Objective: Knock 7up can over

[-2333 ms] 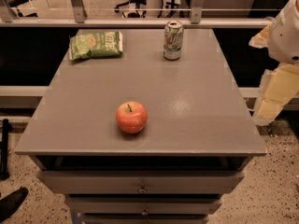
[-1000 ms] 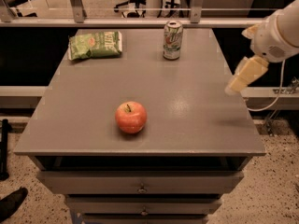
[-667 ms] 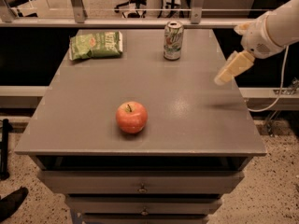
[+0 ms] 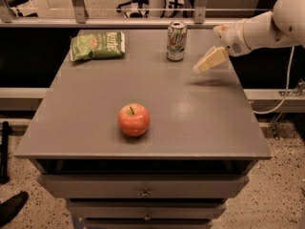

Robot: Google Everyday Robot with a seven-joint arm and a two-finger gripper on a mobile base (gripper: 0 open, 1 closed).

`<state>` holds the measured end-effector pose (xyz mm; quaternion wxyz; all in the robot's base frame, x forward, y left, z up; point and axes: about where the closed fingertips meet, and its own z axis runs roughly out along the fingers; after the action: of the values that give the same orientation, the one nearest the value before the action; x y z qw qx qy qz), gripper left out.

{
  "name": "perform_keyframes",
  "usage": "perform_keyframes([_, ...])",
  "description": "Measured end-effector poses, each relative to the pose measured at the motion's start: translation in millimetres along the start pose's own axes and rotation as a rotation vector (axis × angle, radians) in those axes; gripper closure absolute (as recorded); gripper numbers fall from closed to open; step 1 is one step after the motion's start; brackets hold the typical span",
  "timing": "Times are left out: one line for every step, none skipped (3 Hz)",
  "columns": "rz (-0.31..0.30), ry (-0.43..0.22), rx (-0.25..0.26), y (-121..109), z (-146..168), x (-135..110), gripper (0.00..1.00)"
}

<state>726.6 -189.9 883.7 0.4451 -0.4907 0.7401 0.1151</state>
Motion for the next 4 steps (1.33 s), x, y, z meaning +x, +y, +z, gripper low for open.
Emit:
perform_keyframes([0.047,-0.133,-0.038,-6,28,-17,0.0])
perform_keyframes([0.113,-0.32,-0.113,2,52,-50,0.0])
perform_keyframes([0.153,-0.411,-0.165,14,61,-69,0.0])
perform_keyframes([0.202,-0.479,-0.247,38,75,-85,0.0])
